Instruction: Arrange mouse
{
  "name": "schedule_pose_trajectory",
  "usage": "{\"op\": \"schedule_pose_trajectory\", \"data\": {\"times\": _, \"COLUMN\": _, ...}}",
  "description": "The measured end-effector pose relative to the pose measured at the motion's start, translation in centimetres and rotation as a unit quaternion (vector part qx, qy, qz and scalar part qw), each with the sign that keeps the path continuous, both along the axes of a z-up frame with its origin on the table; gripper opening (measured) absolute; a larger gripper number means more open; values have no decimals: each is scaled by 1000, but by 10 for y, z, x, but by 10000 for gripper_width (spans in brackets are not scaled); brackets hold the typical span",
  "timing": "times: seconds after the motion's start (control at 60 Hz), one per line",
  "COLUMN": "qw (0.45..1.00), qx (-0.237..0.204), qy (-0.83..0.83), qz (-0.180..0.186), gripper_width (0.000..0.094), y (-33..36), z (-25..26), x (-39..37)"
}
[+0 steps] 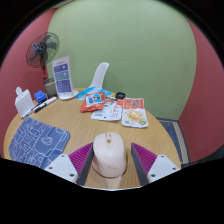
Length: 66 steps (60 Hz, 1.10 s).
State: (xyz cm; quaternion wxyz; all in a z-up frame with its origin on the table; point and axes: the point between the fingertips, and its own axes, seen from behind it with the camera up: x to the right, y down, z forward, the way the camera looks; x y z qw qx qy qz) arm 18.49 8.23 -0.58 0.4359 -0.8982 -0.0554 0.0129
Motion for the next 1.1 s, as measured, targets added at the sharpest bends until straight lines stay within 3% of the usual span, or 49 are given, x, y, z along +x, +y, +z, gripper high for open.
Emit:
{"op": "schedule_pose_trajectory", "data": {"times": 0.067, "qw": 1000, "qx": -3, "qy": 6, "qz": -5, "gripper_width": 648, "y": 5, "z": -5, "x": -1}}
{"op": "schedule_pose_trajectory", "data": {"times": 0.1, "qw": 1000, "qx": 1, "qy": 5, "qz": -6, "gripper_width": 540, "y": 8, "z": -4, "x": -2}}
{"op": "schedule_pose_trajectory", "data": {"times": 0.333, "qw": 999, "qx": 14, "qy": 4, "qz": -36, "gripper_width": 410, "y": 11, "z": -1, "x": 1}}
{"op": "schedule_pose_trajectory", "data": {"times": 0.45, "qw": 998, "qx": 15, "qy": -3, "qz": -68, "gripper_width": 395, "y": 4, "z": 12, "x": 16}}
{"op": "schedule_pose_trajectory", "data": {"times": 0.55, "qw": 992, "qx": 47, "qy": -12, "qz": -114, "gripper_width": 396, "y": -2, "z": 59, "x": 35}}
{"op": "schedule_pose_trajectory", "data": {"times": 0.667, "qw": 981, "qx": 115, "qy": -6, "qz": -158, "gripper_width": 395, "y": -13, "z": 152, "x": 32}}
{"op": "schedule_pose_trajectory", "data": {"times": 0.75, "qw": 973, "qx": 164, "qy": 2, "qz": -163, "gripper_width": 395, "y": -21, "z": 220, "x": 0}}
{"op": "schedule_pose_trajectory", "data": {"times": 0.833, "qw": 972, "qx": 185, "qy": 21, "qz": -145, "gripper_width": 395, "y": -31, "z": 249, "x": -61}}
{"op": "schedule_pose_trajectory", "data": {"times": 0.917, "qw": 979, "qx": 164, "qy": 41, "qz": -116, "gripper_width": 392, "y": -34, "z": 230, "x": -138}}
{"op": "schedule_pose_trajectory", "data": {"times": 1.017, "qw": 991, "qx": 88, "qy": 57, "qz": -84, "gripper_width": 393, "y": -47, "z": 141, "x": -217}}
{"op": "schedule_pose_trajectory", "data": {"times": 1.1, "qw": 995, "qx": 34, "qy": 43, "qz": -79, "gripper_width": 395, "y": -52, "z": 75, "x": -244}}
